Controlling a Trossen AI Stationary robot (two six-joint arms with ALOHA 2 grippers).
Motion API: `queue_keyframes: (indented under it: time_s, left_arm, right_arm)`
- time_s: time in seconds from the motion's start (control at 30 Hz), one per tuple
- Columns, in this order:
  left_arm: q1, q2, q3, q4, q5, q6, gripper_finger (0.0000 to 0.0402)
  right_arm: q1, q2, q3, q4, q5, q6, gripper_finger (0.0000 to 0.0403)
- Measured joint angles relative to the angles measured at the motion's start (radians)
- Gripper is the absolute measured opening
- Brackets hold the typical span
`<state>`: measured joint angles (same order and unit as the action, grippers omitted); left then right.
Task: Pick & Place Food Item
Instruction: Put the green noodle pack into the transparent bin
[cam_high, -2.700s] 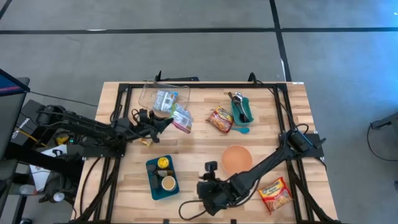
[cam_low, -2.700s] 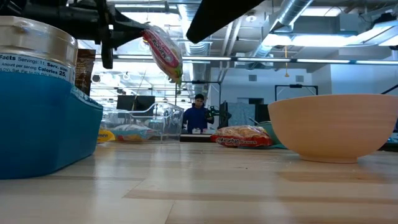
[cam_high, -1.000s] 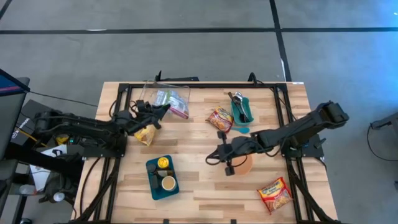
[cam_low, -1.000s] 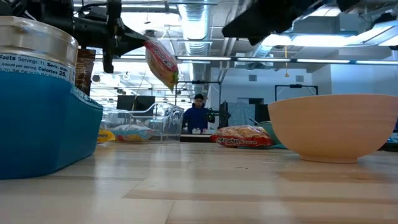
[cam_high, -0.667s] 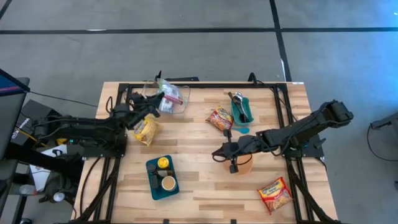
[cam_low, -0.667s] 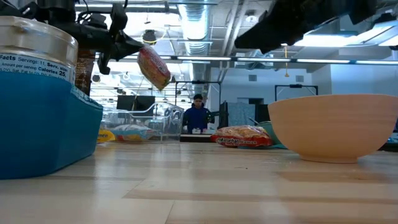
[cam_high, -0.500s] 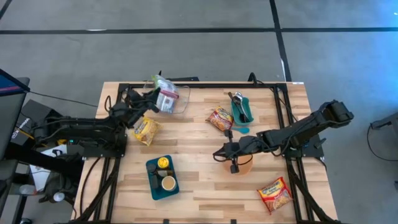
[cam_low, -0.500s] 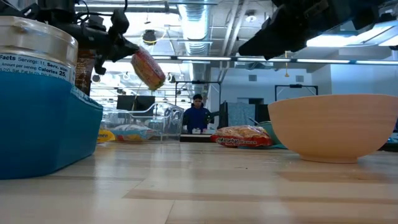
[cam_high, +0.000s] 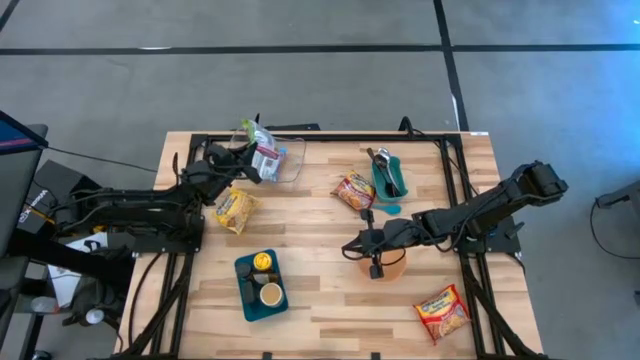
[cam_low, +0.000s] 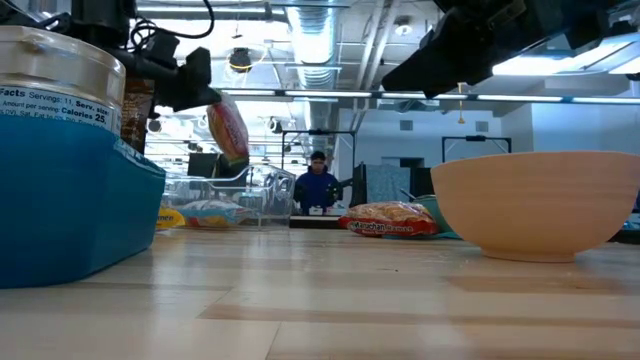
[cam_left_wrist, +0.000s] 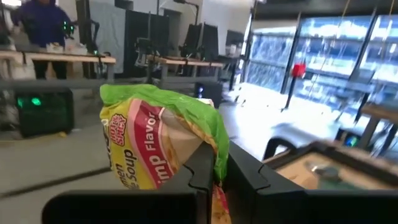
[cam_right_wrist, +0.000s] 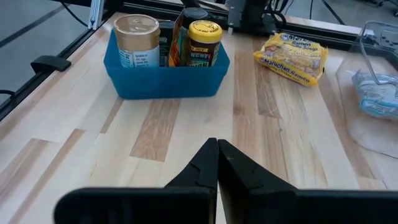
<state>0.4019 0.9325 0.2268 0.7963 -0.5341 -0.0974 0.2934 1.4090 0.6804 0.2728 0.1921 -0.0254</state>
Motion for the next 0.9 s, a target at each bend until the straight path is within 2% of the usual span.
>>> queue_keyframes:
  time_s: [0.2,0.33,0.53,0.9]
  left_arm:
    - [0.000,0.000,0.000,-0.063,-0.001,0.178,0.0016]
    - [0.000,0.000,0.000,-0.148,-0.060,0.291,0.0016]
    - [0.000,0.000,0.000,-0.257,-0.191,0.410,0.0016]
    - [0.000,0.000,0.003,-0.290,-0.245,0.537,0.0016]
  right_arm:
    - [0.000,0.000,0.000,-0.002,-0.004,0.009,0.0000]
    - [0.000,0.000,0.000,-0.002,-0.006,0.018,0.0000]
    - [0.000,0.000,0.000,-0.002,-0.007,0.018,0.0000]
    - [0.000,0.001,0.000,-0.002,-0.007,0.022,0.0000]
